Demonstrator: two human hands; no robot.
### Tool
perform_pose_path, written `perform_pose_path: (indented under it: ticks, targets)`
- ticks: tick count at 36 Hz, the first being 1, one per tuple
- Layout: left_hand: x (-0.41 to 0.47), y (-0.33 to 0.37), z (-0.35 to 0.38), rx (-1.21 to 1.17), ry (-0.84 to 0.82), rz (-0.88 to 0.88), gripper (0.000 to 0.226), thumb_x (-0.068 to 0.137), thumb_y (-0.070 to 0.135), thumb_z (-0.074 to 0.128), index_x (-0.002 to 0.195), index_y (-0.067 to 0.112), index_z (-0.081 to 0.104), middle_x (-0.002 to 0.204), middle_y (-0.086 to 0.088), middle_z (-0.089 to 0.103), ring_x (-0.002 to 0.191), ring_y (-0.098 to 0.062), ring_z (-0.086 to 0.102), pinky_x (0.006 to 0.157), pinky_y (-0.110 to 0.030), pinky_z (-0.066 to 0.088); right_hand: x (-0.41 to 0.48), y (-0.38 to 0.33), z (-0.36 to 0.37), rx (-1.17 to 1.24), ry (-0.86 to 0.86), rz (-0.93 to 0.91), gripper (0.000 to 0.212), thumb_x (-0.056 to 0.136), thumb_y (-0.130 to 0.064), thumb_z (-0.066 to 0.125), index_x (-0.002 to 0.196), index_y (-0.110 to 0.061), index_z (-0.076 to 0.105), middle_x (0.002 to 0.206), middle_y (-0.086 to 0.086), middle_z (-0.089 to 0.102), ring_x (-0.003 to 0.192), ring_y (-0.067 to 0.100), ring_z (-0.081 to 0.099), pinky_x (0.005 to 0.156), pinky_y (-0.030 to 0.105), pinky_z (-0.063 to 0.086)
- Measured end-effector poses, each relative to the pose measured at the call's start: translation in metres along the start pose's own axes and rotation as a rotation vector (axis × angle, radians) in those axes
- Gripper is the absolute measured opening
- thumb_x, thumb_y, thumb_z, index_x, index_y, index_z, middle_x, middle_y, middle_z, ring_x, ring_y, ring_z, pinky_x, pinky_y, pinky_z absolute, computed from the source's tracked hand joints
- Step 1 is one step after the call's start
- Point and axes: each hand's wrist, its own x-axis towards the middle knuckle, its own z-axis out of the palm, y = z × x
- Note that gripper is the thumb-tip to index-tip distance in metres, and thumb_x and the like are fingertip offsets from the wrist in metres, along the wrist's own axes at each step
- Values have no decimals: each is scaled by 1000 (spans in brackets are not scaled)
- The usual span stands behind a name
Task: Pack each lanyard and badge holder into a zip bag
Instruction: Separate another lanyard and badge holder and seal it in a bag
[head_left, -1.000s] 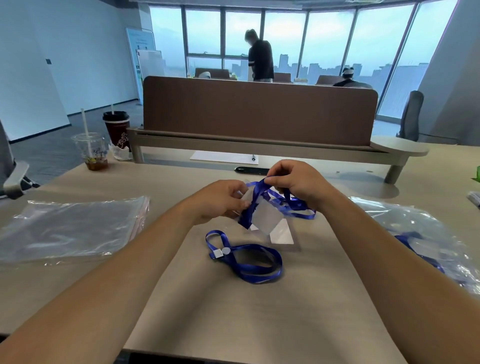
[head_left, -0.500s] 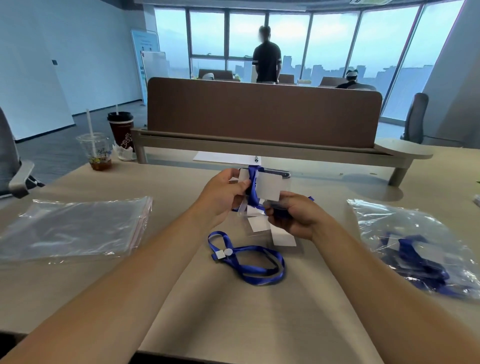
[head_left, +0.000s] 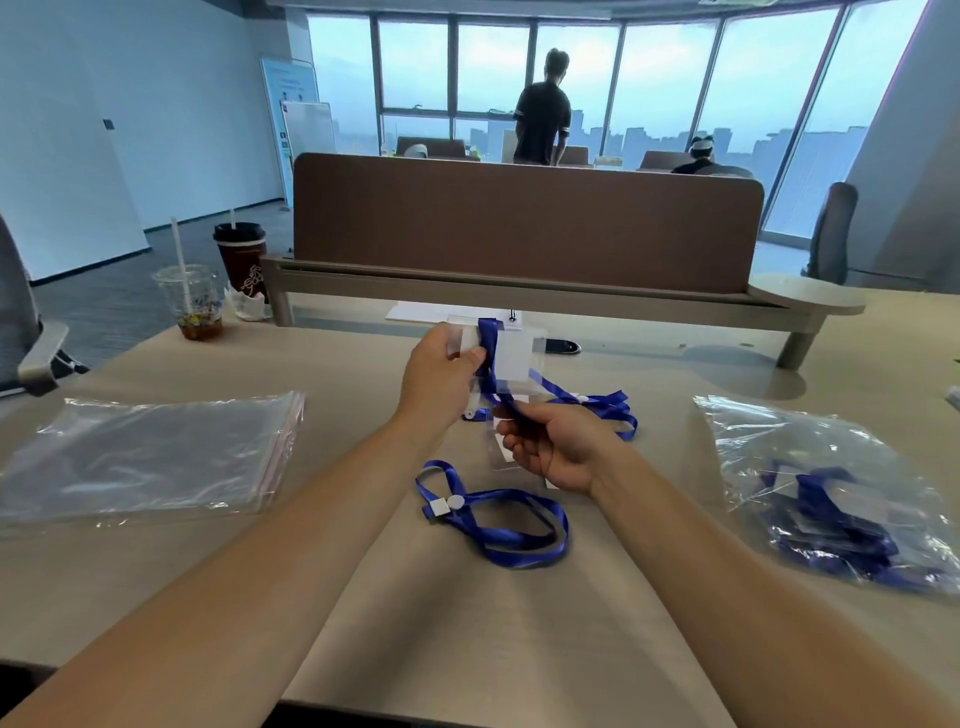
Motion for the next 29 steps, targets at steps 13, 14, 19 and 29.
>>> perform_pose_path:
  ticks: [13,14,19,29]
  targets:
    - [-6,-11,-5,365,-118,276,9,95,19,63,94,27,60,94,7,63,85,-10,60,70,-11,43,-11,-15,13,197,-89,-13,31,102,-7,44,130,5,53,112,29,70,102,39,71,87,41,59]
    - [-6,-12,-6,364,-129,280,7,95,20,63,94,27,61,93,7,64,85,-11,61,71,-12,44,-10,-15,13,220,-92,-26,33,103,-12,43,130,6,52,113,30,69,103,40,70,88,42,59]
    - [-3,-17,-8,399,-168,275,5,94,18,64,91,22,66,86,5,65,79,-12,61,66,-13,46,-10,-19,9,252,-118,1,55,101,-46,46,119,5,55,116,30,68,106,42,69,97,46,55]
    - [-2,-23,-8,548,-379,238,20,90,18,69,109,25,70,109,6,66,101,-11,58,97,-29,47,-6,-16,2,109,78,-46,27,101,-18,53,121,-2,62,103,20,75,93,33,75,78,42,61]
